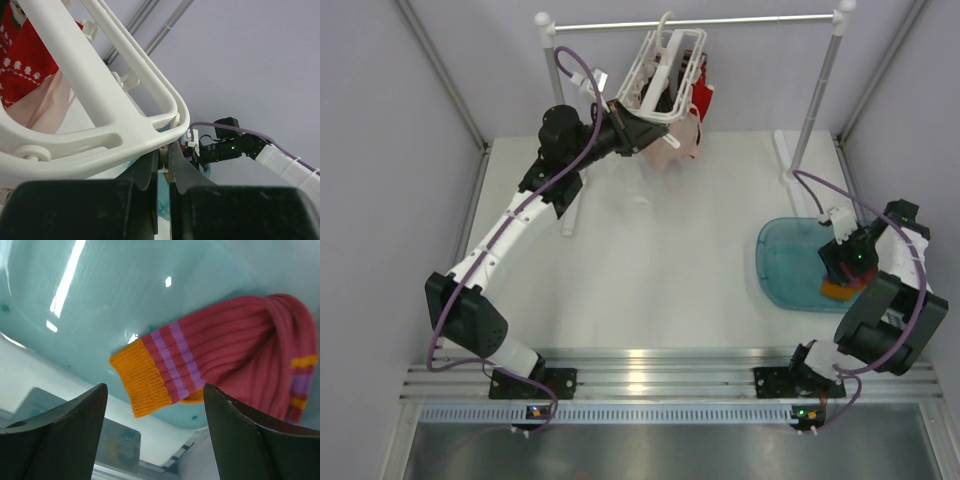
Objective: Clip the socks to the hanger
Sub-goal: Pick up the sock from the bin.
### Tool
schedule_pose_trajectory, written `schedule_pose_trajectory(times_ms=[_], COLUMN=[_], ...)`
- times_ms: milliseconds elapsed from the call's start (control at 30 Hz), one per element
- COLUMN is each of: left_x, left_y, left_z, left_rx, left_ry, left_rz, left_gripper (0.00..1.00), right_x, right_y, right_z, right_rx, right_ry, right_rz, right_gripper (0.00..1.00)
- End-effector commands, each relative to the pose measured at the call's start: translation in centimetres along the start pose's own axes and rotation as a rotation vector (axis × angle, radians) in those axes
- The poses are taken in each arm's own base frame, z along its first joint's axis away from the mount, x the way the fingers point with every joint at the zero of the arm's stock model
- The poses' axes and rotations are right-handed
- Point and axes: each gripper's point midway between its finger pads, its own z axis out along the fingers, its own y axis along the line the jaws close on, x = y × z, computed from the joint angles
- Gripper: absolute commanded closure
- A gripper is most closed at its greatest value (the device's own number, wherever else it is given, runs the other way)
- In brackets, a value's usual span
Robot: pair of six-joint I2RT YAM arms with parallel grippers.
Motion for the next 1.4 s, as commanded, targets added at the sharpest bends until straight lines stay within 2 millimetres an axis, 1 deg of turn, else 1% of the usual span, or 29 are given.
schedule_pose_trajectory(times_ms=[0,33,133,267,333,367,467,500,533,567,600,667,700,733,800,833,867,900,933,967,1000,1033,1067,1100,1167,1200,1267,1300,1367], left_x=[-1.4,-1.4,-1.4,-1.3,-1.4,-1.3,-1.4,-1.4,-1.3,-1.4,-1.5,-1.5,-1.5,-1.5,-1.5,-1.4,-1.4,-1.4,-1.4,-1.3,-1.5,-1.4,-1.4,-1.3,-1.3,-1.3,-1.4,-1.4,-1.4], left_y=[-0.9,-0.8,-0.5,0.1,0.4,0.6,0.8,0.7,0.9,0.9,0.8,0.7,0.7,0.7,0.8,0.8,0.9,0.9,0.9,1.0,0.8,0.9,1.0,1.1,1.0,1.0,1.0,1.0,1.0], left_z=[0.0,0.0,-0.1,-0.3,-0.4,-0.3,-0.3,-0.3,-0.2,-0.2,-0.2,-0.2,-0.2,-0.2,-0.2,-0.3,-0.3,-0.3,-0.3,-0.3,-0.3,-0.3,-0.3,-0.3,-0.3,-0.3,-0.3,-0.3,-0.3], left_rx=[0.043,0.041,0.038,0.027,0.022,0.020,0.019,0.022,0.019,0.021,0.023,0.025,0.026,0.024,0.020,0.020,0.016,0.015,0.014,0.012,0.015,0.012,0.010,0.008,0.007,0.006,0.005,0.006,0.007], left_ry=[-0.049,-0.049,-0.047,-0.048,-0.050,-0.048,-0.049,-0.049,-0.047,-0.046,-0.048,-0.048,-0.047,-0.045,-0.047,-0.047,-0.046,-0.047,-0.046,-0.046,-0.049,-0.048,-0.046,-0.043,-0.045,-0.044,-0.045,-0.044,-0.043], left_rz=[0.033,0.033,0.030,0.024,0.018,0.015,0.011,0.011,0.007,0.006,0.008,0.009,0.007,0.006,0.003,0.003,0.000,-0.002,-0.003,-0.005,-0.003,-0.003,-0.006,-0.008,-0.006,-0.005,-0.005,-0.004,-0.005], left_gripper=[1.00,1.00,1.00,1.00,1.00,1.00,1.00,1.00,1.00,1.00,1.00,1.00,1.00,1.00,1.00,1.00,1.00,1.00,1.00,1.00,1.00,1.00,1.00,1.00,1.00,1.00,1.00,1.00,1.00], right_x=[1.5,1.5,1.7,2.7,3.5,3.6,3.6,2.7,2.0,1.2,-0.1,-2.5,-4.2,-5.5,-7.9,-8.5,-9.6,-9.9,-9.7,-9.9,-10.3,-10.0,-10.3,-10.9,-11.1,-11.3,-11.6,-11.9,-12.2], right_y=[-0.5,-0.9,-1.3,-1.4,-1.0,-0.7,0.6,1.2,1.4,1.7,2.2,2.8,3.3,3.2,2.8,2.9,1.6,1.4,2.2,2.4,1.5,2.5,2.9,3.0,4.5,4.8,4.9,4.9,4.3], right_z=[0.3,0.7,1.6,3.2,4.3,4.7,5.5,5.6,5.3,5.1,4.9,3.5,3.0,2.2,1.8,1.6,2.0,2.1,2.5,3.0,3.5,4.2,4.5,4.7,5.3,5.2,4.7,4.2,2.9], right_rx=[-0.092,-0.128,-0.192,-0.286,-0.330,-0.345,-0.393,-0.408,-0.405,-0.410,-0.420,-0.410,-0.417,-0.395,-0.362,-0.340,-0.277,-0.260,-0.266,-0.259,-0.212,-0.233,-0.239,-0.249,-0.295,-0.308,-0.319,-0.322,-0.311], right_ry=[0.054,0.056,0.050,0.100,0.139,0.147,0.141,0.099,0.081,0.059,-0.003,-0.069,-0.141,-0.172,-0.256,-0.253,-0.294,-0.308,-0.299,-0.306,-0.325,-0.314,-0.323,-0.354,-0.335,-0.342,-0.351,-0.365,-0.387], right_rz=[-0.235,-0.330,-0.493,-0.591,-0.592,-0.591,-0.531,-0.509,-0.462,-0.442,-0.404,-0.308,-0.258,-0.158,-0.075,0.093,0.114,0.156,0.263,0.301,0.331,0.431,0.467,0.489,0.582,0.594,0.532,0.475,0.258], right_gripper=[0.23,0.24,0.21,0.20,0.25,0.31,0.63,0.78,0.86,0.97,1.00,1.00,1.00,1.00,1.00,1.00,1.00,1.00,1.00,1.00,1.00,1.00,1.00,0.94,0.76,0.58,0.54,0.50,0.49])
